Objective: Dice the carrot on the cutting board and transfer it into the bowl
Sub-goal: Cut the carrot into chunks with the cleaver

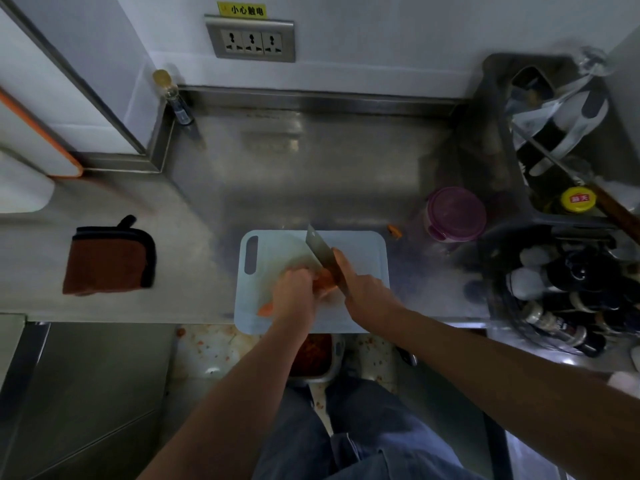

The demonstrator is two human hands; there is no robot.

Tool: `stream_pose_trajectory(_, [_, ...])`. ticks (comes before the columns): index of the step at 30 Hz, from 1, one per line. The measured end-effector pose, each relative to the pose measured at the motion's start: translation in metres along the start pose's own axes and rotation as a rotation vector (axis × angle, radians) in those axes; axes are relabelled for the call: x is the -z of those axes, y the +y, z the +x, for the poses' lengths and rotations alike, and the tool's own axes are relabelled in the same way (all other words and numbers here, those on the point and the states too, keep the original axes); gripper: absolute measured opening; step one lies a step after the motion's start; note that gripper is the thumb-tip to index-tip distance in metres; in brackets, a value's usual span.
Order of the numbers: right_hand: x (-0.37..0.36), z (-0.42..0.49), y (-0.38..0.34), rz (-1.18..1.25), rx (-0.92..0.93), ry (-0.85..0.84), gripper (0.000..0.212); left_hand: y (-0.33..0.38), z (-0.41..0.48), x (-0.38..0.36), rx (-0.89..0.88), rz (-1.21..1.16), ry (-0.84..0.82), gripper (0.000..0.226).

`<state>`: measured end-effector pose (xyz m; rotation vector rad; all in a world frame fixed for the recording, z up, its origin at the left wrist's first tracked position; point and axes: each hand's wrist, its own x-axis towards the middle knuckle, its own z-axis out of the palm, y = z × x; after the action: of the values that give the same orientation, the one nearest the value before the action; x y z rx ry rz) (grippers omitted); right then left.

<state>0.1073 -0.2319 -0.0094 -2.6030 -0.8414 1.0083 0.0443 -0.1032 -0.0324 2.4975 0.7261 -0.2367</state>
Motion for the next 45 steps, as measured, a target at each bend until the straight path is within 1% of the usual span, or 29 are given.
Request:
stream_pose_trajectory(6, [-0.014,-0.001,0.000,-0.015,-0.005,0.047,0.086,-0.003,0.000,-0.003,-0.007,0.043,-0.017,0.012])
stream_pose_trajectory(8, [-0.014,0.001,-0.002,-0.004,0.001,0.062,0.084,-0.003,0.002,-0.003,-0.007,0.051,-0.021,0.012])
stream_pose_trajectory(11, [-0.010,0.010,-0.002,0.042,0.011,0.084,0.080,-0.002,0.002,-0.002,0.016,0.033,-0.037,0.015])
stream_pose_trajectory(14, [-0.003,0.012,0.001,0.103,0.030,0.082,0.076,-0.002,-0.001,-0.002,0.022,-0.004,-0.015,0.021])
stream_pose_trajectory(17, [0.010,0.008,0.002,0.141,0.052,0.135,0.073,-0.003,-0.003,-0.001,0.028,-0.042,-0.006,0.023])
stream_pose_trajectory(19, [0.016,0.005,0.001,0.144,0.098,0.156,0.071,-0.002,-0.003,0.001,0.033,-0.044,-0.007,0.026])
stream_pose_trajectory(23, [0.017,0.002,0.005,0.095,0.117,0.115,0.071,-0.001,-0.004,0.003,0.018,-0.044,-0.005,0.032])
stream_pose_trajectory(30, [0.010,-0.001,0.009,0.055,0.103,0.052,0.074,0.001,-0.007,0.003,0.015,-0.081,0.006,0.020])
stream_pose_trajectory(35, [0.005,0.002,0.006,0.046,0.088,0.003,0.078,0.003,-0.005,0.005,0.030,-0.086,0.011,0.025])
stream_pose_trajectory(40, [-0.009,0.006,-0.002,0.019,0.016,0.028,0.082,0.002,-0.004,0.004,0.047,-0.013,-0.005,0.018])
stream_pose_trajectory(45, [-0.011,0.014,-0.009,0.041,0.043,0.101,0.077,0.001,-0.003,0.004,0.041,-0.010,-0.033,0.014])
